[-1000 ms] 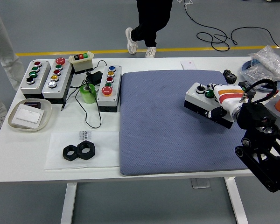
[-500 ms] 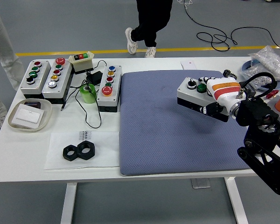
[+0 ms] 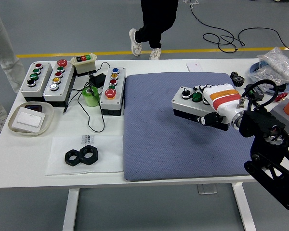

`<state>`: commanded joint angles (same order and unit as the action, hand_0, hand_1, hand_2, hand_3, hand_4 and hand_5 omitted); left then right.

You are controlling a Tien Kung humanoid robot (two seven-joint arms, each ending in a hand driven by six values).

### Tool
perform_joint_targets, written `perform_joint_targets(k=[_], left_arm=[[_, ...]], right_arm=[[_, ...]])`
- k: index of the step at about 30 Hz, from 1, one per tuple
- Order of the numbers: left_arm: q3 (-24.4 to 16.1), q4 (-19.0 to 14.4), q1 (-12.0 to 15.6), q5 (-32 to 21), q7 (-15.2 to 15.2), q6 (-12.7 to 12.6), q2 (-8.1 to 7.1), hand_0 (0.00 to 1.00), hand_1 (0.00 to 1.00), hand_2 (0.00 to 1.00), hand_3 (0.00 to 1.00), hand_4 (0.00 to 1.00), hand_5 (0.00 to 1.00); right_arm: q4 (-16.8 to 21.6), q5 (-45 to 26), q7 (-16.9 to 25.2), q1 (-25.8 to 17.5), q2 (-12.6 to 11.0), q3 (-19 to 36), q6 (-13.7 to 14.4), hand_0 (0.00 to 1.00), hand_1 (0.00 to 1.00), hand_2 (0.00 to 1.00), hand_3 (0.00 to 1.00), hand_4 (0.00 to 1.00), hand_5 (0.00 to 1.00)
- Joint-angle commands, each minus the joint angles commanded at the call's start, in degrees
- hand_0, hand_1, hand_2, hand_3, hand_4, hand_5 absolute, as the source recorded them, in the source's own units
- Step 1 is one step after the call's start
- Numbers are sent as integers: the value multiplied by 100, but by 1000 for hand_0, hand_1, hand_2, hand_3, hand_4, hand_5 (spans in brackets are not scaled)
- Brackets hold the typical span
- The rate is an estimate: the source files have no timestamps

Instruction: Pick up the button,place it on the desk,press the button,press the button

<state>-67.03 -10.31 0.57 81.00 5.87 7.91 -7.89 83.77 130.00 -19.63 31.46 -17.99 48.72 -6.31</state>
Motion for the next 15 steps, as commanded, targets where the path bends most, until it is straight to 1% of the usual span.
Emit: perform_joint_targets(k=[4,10,15], left_arm=[[-29,0,10,37,4,4,-1,742,914,982,949,608,998],[-61,0,8,70,11,5,2,742,914,982,949,608,998],[-52,0,-8,65,11,7,1,742,914,982,949,608,998]], right_arm=[[89,0,107,-39,-13,-26,-13,225,246,298,461,553,2],[240,-25,389,-111,-43,-77,-97,226,246,298,462,554,2],[332,-476,806,-147,-115,-135,-205,226,246,298,462,554,2]])
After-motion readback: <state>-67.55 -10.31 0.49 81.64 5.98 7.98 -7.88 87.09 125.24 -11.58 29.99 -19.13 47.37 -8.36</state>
